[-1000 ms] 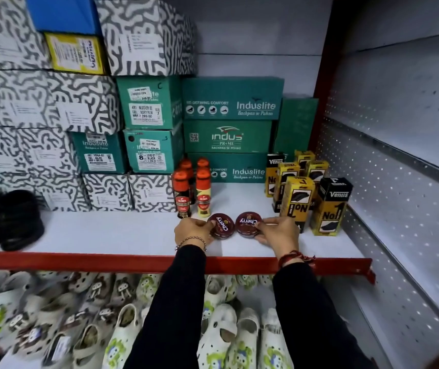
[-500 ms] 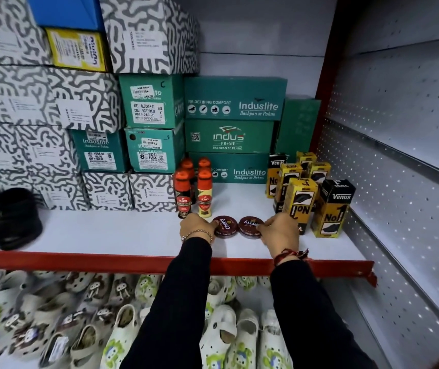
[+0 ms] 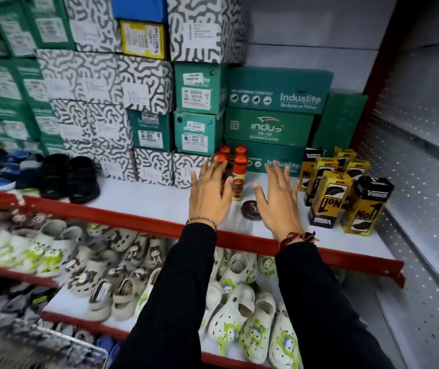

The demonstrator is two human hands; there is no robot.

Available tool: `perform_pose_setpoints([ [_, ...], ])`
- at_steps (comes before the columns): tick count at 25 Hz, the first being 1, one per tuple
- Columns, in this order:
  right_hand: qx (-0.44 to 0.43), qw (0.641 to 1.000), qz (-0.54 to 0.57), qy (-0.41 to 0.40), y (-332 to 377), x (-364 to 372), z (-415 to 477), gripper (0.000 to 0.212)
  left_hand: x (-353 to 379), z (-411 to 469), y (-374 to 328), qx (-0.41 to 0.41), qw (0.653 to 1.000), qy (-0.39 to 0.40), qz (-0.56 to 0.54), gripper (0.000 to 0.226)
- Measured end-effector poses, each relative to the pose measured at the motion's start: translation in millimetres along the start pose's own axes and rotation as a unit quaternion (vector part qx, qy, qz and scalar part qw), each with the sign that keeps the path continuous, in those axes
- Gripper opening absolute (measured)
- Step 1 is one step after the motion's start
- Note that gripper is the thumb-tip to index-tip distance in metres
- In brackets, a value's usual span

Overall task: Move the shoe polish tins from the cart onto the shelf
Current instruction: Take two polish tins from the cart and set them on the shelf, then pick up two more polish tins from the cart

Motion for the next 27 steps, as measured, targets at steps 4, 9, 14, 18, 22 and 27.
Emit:
perform_pose_setpoints([
  [4, -0.08, 0.997, 0.013, 0.006, 62.7, 19.2, -6.2, 0.063, -51.6, -31.1, 30.7, -0.014, 0.997, -0.062, 0.046, 0.053],
  [9, -0.161, 0.983, 0.061, 0.057, 148.6, 75.0, -32.7, 0.062, -112.6, -93.5, 97.0, -0.11, 0.984, -0.11, 0.091, 0.051],
  [14, -0.25, 0.946, 0.11, 0.173, 245.2, 162.7, -91.5, 0.06, -164.9, -193.6, 188.5, -0.243, 0.952, -0.146, 0.116, 0.051],
  [18, -0.314, 0.901, 0.127, 0.272, 305.1, 234.9, -154.5, 0.059, -183.6, -287.1, 257.9, -0.359, 0.912, -0.173, 0.094, 0.049],
  [22, -0.363, 0.83, 0.115, 0.408, 342.9, 322.2, -230.0, 0.057, -178.0, -390.5, 333.4, -0.495, 0.84, -0.222, -0.013, 0.048],
  [27, -0.332, 0.747, 0.035, 0.575, 331.1, 448.5, -320.4, 0.051, -112.4, -510.8, 413.5, -0.653, 0.67, -0.284, -0.21, 0.043],
])
Point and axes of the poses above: each hand's wrist, its own z-axis towards the middle knuckle, its own x-axis out of the palm, y = z × x, the point moved 9 cm from there along z, towards the middle knuckle, and after that the axes turned 6 degrees about y, right-handed, at the moved point
